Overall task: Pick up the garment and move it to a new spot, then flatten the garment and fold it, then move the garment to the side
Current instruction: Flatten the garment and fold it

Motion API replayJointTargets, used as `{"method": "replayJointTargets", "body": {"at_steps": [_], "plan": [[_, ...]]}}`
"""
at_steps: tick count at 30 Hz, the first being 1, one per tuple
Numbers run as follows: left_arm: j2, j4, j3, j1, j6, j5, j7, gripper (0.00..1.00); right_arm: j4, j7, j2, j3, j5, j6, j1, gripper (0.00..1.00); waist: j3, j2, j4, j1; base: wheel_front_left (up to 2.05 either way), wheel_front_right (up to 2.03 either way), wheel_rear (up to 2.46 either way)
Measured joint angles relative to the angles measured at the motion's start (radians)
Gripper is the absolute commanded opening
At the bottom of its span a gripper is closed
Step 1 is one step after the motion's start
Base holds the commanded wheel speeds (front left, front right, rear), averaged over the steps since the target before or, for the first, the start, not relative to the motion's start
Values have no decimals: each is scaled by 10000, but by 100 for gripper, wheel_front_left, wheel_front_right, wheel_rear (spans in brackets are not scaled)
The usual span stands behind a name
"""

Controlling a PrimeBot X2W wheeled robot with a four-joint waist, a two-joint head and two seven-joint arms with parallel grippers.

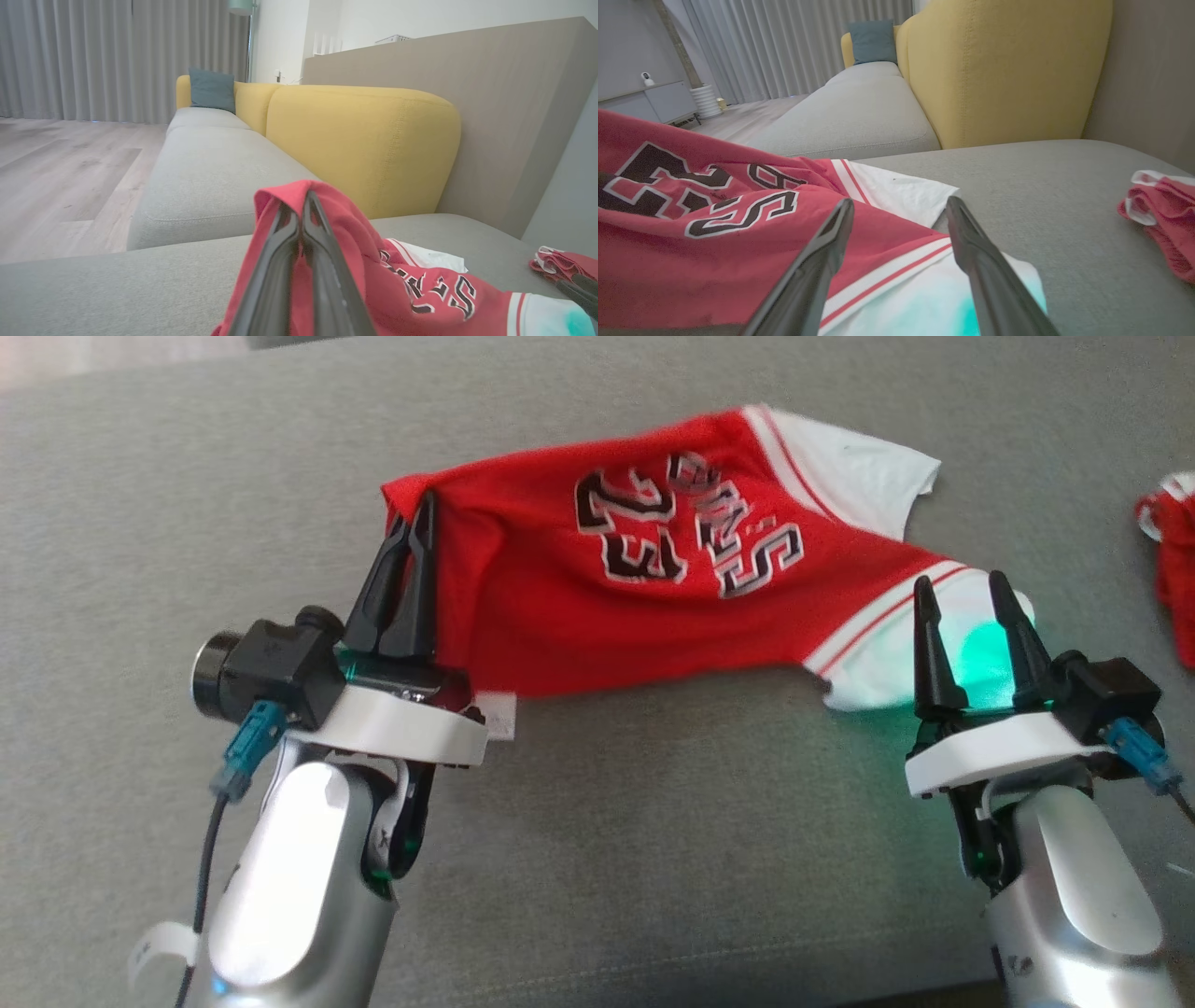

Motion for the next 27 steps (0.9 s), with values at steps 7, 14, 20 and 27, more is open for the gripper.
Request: {"method": "replayJointTargets", "body": {"at_steps": [7,14,20,27], "plan": [[4,1133,430,2,31,261,0,0,-10,0,19,291,61,0,-33,100,143,0,178,0,0,0,0],[192,2562,1588,-924,-52,704,2,0,-188,0,63,587,79,0,-405,100,950,0,-275,0,0,0,0],[267,3313,2276,-1731,203,1074,0,100,-257,0,82,619,88,0,-519,100,1264,0,-609,1,0,0,0],[221,3682,2568,-1534,343,1229,0,100,-353,0,128,606,67,0,-489,100,809,0,-398,0,0,0,0]]}}
